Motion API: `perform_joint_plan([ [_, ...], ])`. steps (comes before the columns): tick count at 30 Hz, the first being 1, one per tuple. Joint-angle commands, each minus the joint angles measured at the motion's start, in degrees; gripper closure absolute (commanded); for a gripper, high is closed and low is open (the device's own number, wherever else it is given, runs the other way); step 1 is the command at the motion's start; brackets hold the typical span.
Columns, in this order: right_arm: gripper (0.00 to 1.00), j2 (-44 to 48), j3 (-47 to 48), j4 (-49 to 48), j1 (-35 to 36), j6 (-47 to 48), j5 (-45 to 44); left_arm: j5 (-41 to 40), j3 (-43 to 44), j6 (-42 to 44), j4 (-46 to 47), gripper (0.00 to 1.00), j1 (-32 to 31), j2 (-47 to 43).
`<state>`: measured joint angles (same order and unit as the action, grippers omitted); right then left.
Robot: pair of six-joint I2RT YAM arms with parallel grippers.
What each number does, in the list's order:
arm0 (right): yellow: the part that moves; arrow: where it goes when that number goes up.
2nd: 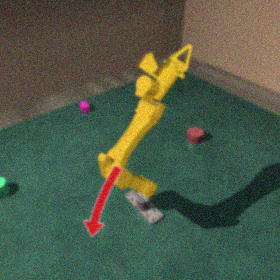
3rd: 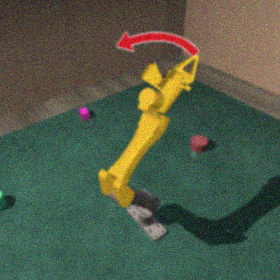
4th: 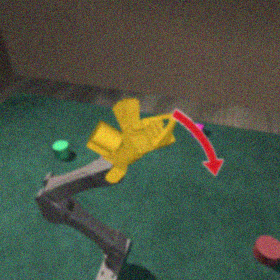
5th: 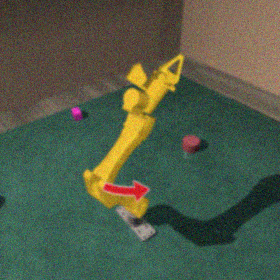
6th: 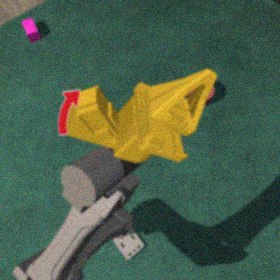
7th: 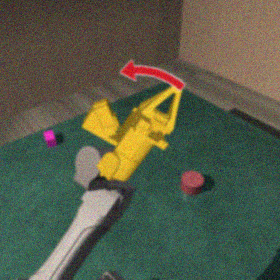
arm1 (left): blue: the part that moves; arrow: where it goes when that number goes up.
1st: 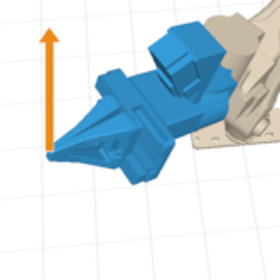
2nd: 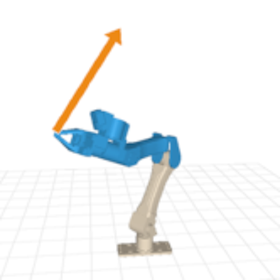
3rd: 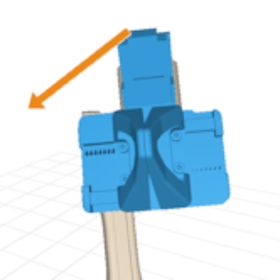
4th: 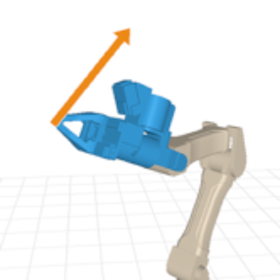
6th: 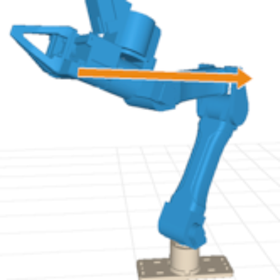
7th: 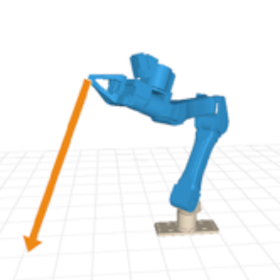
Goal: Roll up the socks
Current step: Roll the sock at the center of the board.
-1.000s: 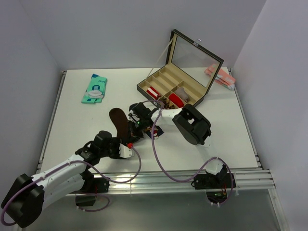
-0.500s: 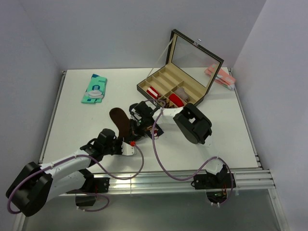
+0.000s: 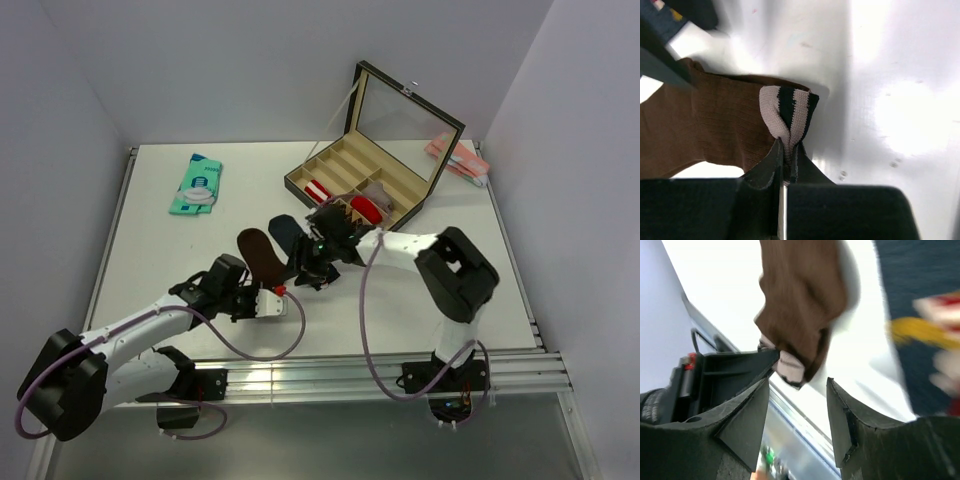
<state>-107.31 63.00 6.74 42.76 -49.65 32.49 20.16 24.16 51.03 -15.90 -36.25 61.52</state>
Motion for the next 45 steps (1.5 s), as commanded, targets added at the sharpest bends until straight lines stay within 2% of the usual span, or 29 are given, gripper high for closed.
perform_joint_plan([
  [1,0.43,8.50,-5.41,-5.07,-1.80,-1.06,-10.24,6.62,5.18,-1.10,-7.90,1.00,0.30,1.05],
  [7,0.43,19.05,-18.41,-12.80,-1.81,-3.53,-21.49,13.22,12.65,-0.75,-15.19,1.00,3.99,8.33],
  [14,0.44,32.23,-30.30,-20.09,1.44,1.82,-35.29,22.89,25.22,6.80,-34.70,1.00,8.99,22.67],
  [16,0.44,35.67,-31.18,-21.07,3.89,4.98,-38.54,24.13,29.35,9.61,-41.73,1.00,9.53,27.94],
  [18,0.44,37.95,-31.19,-21.24,9.16,10.50,-44.94,26.14,33.47,13.20,-46.30,1.00,10.41,33.28],
  [20,0.44,38.49,-30.92,-21.68,14.60,15.08,-47.51,26.77,35.85,15.23,-52.37,1.00,11.46,36.64],
  [25,0.44,36.65,-31.19,-28.09,20.60,24.14,-44.19,27.65,41.66,19.46,-61.34,1.00,12.34,46.84],
  [28,0.44,33.31,-30.14,-30.03,22.98,28.63,-41.55,27.82,43.51,18.85,-62.58,1.00,12.43,50.62],
  [33,0.43,26.54,-28.03,-32.75,25.44,31.54,-39.09,28.00,45.62,15.08,-62.06,1.00,12.61,55.37],
  [45,0.41,12.04,-18.54,-32.23,31.59,35.14,-42.33,28.00,49.05,6.81,-58.19,0.99,12.52,59.86],
])
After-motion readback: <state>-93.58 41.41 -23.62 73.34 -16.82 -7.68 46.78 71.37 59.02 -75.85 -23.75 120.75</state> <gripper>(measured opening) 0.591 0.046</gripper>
